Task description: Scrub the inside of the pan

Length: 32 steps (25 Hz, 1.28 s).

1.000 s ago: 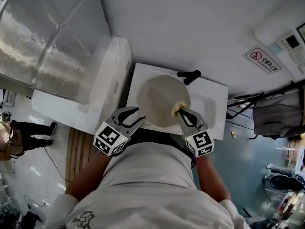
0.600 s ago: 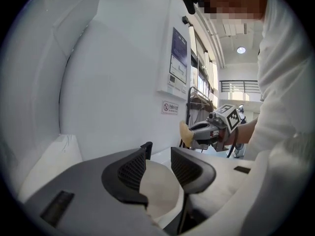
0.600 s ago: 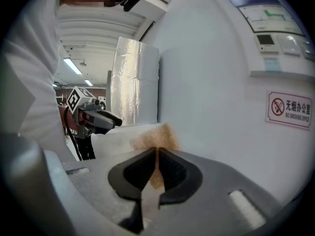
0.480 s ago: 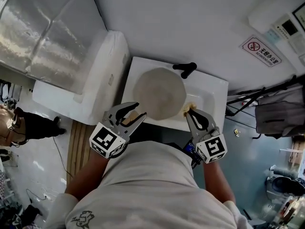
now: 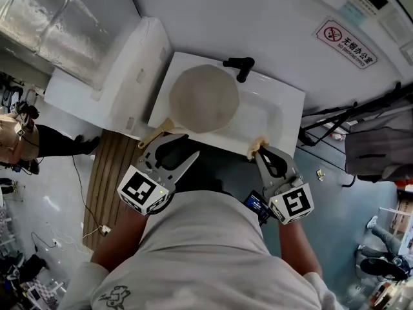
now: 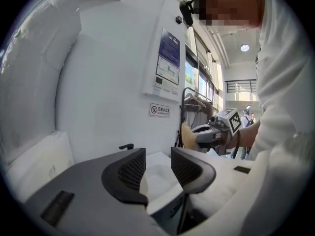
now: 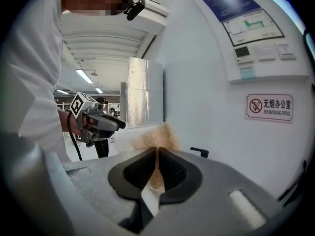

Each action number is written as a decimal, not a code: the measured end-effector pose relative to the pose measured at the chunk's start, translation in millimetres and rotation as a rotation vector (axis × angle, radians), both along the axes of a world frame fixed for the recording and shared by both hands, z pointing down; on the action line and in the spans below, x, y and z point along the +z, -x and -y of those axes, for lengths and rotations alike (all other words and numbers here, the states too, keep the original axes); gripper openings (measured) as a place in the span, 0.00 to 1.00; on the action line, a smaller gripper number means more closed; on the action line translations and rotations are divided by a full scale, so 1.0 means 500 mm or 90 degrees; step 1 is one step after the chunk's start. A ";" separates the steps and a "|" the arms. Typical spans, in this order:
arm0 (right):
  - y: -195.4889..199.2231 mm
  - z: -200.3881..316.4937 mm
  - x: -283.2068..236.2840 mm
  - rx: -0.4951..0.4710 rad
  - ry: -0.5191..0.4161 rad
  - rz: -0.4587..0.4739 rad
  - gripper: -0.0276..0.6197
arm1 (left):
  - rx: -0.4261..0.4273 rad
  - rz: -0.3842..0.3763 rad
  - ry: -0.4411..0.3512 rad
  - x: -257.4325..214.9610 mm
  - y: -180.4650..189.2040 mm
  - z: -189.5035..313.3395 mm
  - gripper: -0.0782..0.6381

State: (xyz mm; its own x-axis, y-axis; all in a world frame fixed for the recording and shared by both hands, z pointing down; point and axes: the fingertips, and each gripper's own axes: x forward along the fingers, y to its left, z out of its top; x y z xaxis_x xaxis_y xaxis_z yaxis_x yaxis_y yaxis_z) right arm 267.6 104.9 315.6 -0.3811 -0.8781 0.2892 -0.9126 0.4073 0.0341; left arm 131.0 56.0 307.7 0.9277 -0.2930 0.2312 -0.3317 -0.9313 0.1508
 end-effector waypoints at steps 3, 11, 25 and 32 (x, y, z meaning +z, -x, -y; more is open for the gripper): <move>-0.006 -0.063 -0.004 -0.016 -0.003 0.008 0.08 | -0.017 0.001 0.000 -0.011 -0.007 -0.070 0.33; 0.019 -0.160 -0.015 -0.036 -0.018 0.026 0.08 | -0.033 0.005 -0.009 -0.027 0.016 -0.182 0.26; 0.151 -0.280 -0.069 0.011 -0.051 0.024 0.08 | 0.013 -0.011 -0.042 -0.067 0.154 -0.285 0.11; 0.298 -0.348 -0.097 0.029 -0.069 0.011 0.08 | -0.011 -0.050 -0.052 -0.098 0.327 -0.330 0.11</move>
